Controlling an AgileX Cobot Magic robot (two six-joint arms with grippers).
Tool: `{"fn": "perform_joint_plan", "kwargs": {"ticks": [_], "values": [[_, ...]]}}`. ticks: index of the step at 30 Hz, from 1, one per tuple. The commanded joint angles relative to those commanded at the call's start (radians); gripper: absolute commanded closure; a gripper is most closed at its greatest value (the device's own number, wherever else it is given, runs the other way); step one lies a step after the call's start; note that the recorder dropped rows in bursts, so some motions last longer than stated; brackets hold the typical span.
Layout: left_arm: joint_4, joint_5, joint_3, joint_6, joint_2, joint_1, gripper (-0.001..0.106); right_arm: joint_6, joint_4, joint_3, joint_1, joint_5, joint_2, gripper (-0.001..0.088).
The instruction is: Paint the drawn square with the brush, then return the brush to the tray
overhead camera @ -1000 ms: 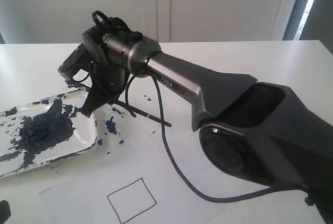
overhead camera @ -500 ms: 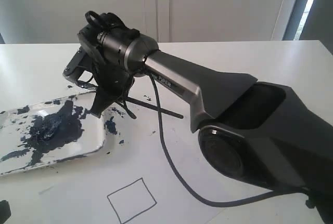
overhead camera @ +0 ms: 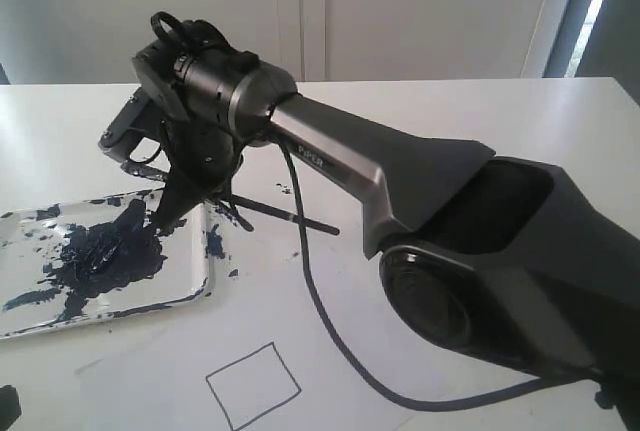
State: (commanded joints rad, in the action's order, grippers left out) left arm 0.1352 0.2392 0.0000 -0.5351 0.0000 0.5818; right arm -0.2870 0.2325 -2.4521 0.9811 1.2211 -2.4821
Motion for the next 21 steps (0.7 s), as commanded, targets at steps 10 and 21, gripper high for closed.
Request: {"fn": "perform_joint_plan", "kwargs": {"ticks": [10, 21], "values": [[0.0, 0.0, 0.0, 0.0, 0.0, 0.0, 0.03, 0.041, -0.05, 0.074, 0.045, 0.0, 0.171, 0.0868], [0.0, 0.0, 0.0, 0.0, 0.0, 0.0, 0.03, 0.033, -0.032, 0.532, 0.104, 0.0, 0.455, 0.0868]]}}
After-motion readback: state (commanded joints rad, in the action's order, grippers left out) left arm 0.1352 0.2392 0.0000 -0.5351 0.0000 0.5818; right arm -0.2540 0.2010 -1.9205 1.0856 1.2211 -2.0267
